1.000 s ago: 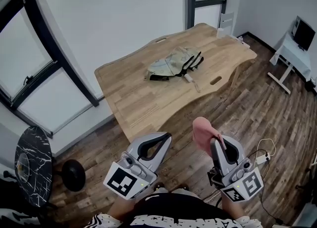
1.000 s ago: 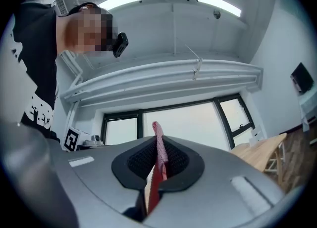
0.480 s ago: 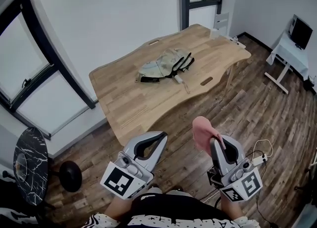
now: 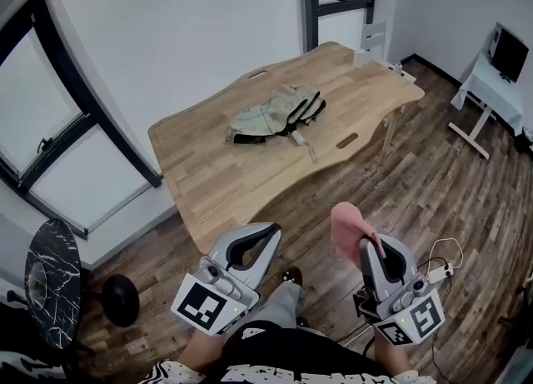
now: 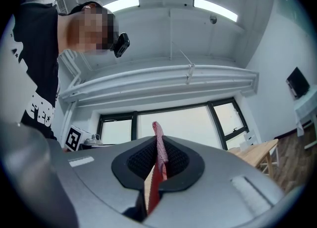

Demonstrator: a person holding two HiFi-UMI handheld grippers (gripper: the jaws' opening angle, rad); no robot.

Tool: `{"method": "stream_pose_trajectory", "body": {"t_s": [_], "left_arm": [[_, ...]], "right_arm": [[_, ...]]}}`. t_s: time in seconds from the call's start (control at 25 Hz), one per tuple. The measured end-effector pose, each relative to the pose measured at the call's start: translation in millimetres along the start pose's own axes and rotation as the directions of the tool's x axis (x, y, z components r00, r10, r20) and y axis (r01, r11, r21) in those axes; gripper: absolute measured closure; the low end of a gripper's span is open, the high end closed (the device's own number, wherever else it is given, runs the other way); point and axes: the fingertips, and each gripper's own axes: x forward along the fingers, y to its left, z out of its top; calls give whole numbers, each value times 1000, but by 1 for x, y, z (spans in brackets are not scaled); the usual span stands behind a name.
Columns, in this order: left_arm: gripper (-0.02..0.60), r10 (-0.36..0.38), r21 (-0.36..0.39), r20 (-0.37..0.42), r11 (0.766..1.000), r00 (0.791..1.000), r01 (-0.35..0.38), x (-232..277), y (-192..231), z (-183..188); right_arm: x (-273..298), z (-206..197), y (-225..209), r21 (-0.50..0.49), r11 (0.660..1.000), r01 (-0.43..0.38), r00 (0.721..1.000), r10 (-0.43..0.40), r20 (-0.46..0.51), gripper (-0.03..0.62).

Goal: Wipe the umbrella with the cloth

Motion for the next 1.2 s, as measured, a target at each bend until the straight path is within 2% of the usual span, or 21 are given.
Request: {"method": "stream_pose_trajectory", "body": {"t_s": [0.24, 0.4, 0.56, 0.68, 0.92, 1.08, 1.2], "left_arm": [[580, -6, -37, 14, 999, 1000, 6, 42, 26, -18], [580, -15, -19, 19, 1000, 1000, 15, 78, 45, -21], [580, -24, -28, -38, 999, 999, 22, 105, 60, -34], [580, -15, -23, -24, 1000, 1000, 15, 122, 77, -39], [579, -42, -29, 7, 999, 999, 43, 156, 98, -42], [580, -57, -85, 14, 995, 998, 57, 178, 114, -50], [579, -67, -110, 13, 992, 998, 68, 193, 124, -56]], "right_arm": [[19, 3, -34, -39, 999, 32, 999, -32, -15, 569], [37, 6, -64, -58, 997, 47, 999, -48, -22, 569], [59, 2, -90, -49, 997, 51, 998, -53, -33, 569], [75, 0, -105, -48, 998, 46, 998, -48, -43, 569], [106, 3, -131, -65, 997, 41, 998, -43, -34, 569], [123, -2, -152, -96, 993, 66, 995, -73, -70, 569], [135, -4, -166, -76, 995, 63, 996, -68, -62, 569]]}}
